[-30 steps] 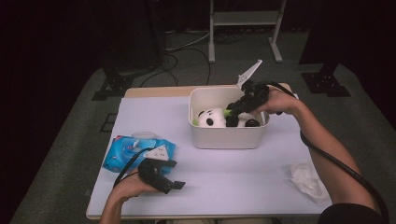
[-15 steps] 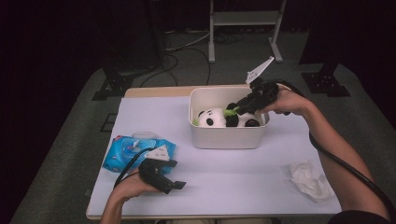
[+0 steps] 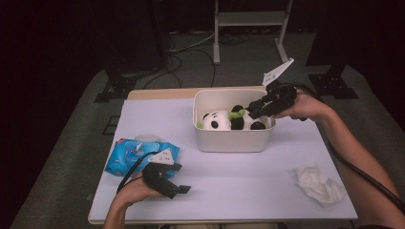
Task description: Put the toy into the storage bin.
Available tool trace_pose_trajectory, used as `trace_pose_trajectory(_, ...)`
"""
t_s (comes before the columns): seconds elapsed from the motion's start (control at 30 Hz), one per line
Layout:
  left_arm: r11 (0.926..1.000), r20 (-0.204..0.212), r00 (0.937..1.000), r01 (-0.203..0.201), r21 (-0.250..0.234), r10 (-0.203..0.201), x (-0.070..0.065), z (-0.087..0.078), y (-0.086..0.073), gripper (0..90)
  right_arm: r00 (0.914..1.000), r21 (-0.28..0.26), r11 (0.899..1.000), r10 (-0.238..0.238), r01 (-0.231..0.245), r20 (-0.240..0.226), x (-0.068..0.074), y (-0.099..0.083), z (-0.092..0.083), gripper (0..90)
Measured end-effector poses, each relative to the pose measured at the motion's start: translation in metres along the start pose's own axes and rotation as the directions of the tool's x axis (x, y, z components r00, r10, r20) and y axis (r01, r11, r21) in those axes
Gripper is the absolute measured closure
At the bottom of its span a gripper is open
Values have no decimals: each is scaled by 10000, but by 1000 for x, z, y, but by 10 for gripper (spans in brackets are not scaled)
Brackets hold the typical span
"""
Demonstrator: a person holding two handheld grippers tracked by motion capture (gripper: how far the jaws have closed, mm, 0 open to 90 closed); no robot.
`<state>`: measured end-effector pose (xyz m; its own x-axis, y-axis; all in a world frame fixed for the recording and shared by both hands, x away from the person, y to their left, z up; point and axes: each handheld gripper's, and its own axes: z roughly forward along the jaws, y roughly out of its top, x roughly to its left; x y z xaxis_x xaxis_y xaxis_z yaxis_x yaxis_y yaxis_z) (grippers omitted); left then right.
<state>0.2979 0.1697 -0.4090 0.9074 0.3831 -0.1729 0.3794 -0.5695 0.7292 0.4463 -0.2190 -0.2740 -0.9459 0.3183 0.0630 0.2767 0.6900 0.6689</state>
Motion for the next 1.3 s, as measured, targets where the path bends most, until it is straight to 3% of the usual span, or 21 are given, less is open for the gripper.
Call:
trace_pose_trajectory(0.3, 10000, 38, 10000, -41, -71, 41, -1, 0, 1, 102, 9999, -145, 9999, -89, 91, 136, 7, -5, -13, 513)
trace_pose_trajectory(1.3, 10000, 61, 10000, 36, -29, -36, -3, 5, 0, 101, 9998, -176, 9997, -174, 176, 133, 33, -33, -25, 488)
